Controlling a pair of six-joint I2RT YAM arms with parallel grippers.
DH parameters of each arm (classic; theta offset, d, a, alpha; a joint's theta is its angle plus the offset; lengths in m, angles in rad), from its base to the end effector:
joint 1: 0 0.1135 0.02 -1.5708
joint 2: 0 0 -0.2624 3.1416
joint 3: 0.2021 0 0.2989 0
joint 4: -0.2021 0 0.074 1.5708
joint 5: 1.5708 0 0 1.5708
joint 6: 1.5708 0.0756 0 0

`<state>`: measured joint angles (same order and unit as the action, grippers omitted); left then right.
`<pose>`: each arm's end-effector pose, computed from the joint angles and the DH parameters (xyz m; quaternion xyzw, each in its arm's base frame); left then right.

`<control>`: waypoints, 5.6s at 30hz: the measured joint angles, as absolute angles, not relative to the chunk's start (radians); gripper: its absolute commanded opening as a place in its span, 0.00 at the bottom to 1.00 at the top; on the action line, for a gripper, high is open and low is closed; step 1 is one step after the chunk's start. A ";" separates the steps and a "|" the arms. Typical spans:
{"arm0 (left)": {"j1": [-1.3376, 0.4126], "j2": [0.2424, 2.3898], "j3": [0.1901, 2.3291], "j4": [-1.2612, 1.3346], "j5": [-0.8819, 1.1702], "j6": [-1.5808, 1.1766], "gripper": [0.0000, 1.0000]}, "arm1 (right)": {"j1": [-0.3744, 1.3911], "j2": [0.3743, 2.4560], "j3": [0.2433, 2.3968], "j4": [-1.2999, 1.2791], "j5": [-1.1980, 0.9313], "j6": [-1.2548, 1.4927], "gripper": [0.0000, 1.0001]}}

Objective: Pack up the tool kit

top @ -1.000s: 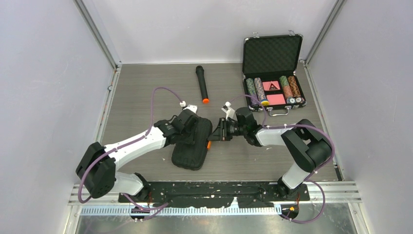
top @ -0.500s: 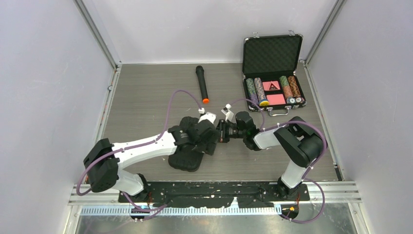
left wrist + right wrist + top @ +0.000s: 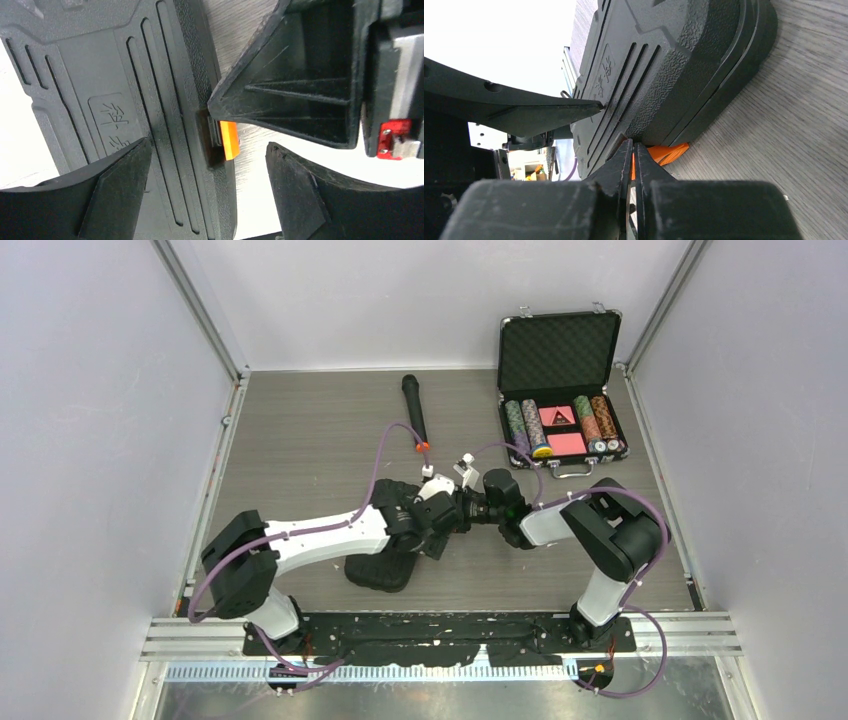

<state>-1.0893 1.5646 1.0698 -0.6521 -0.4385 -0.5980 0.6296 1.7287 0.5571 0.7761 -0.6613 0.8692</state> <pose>0.1966 -0.3070 0.1598 0.1877 0.9367 -0.0121 0.2953 0.2585 0.2458 0.0747 -0.0846 0.8030 0.5550 0.1998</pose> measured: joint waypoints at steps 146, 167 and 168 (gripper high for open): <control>-0.868 1.044 0.779 -0.673 -0.305 -0.588 0.71 | 1.091 1.428 0.470 0.424 0.024 -0.123 0.20; -0.869 1.029 0.625 -0.404 -0.222 -0.556 0.80 | 1.065 1.417 0.787 -0.032 -0.059 -0.010 0.15; -0.869 0.989 0.595 -0.387 -0.218 -0.551 0.82 | 1.062 1.422 0.801 -0.047 -0.065 -0.003 0.14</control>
<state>-0.8688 0.9886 0.5949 -0.3866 -0.2184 -0.5510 1.0618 1.4216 0.8005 -0.0471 -0.0647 -0.0029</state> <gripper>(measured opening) 0.775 0.454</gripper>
